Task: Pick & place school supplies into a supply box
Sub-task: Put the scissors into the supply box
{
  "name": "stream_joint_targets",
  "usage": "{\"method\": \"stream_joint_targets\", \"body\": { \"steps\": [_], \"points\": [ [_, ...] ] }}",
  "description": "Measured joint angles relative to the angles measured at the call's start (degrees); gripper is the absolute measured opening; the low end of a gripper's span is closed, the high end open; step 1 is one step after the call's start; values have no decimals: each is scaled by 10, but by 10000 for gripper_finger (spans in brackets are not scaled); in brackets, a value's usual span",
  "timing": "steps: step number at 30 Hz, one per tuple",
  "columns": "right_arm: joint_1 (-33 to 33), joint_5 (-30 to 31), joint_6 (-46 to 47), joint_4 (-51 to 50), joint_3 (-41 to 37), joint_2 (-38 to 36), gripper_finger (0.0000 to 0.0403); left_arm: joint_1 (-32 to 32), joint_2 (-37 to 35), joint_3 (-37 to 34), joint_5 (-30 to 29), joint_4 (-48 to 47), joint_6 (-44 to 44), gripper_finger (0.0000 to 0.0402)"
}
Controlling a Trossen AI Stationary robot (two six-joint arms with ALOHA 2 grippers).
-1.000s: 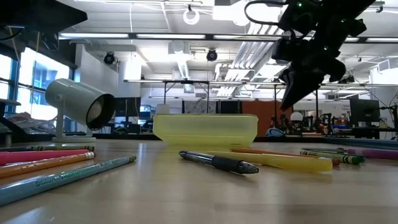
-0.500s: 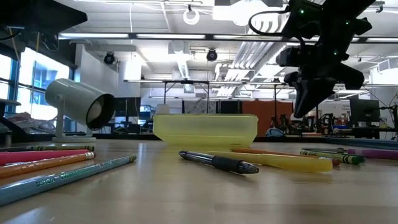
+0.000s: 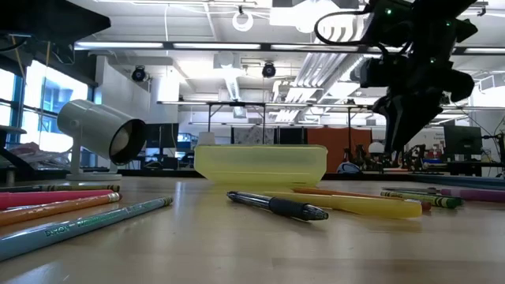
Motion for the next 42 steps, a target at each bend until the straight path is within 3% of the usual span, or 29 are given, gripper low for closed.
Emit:
{"method": "stream_joint_targets", "body": {
  "steps": [4,9,11,20,35,42],
  "points": [
    [17,12,106,-48,13,0,110,0,0,0,0,0,0,51],
    [23,-149,326,-116,17,0,110,0,0,0,0,0,0,51],
    [29,-178,380,-123,17,3,110,0,0,0,0,0,0,51],
    [48,-157,373,-207,17,22,110,0,0,0,-1,-3,-2,51],
    [57,-190,274,-167,18,211,110,0,0,0,-2,-8,-2,51],
    [65,-128,174,-148,19,242,110,0,0,0,-2,-8,-3,51]
  ]
}}
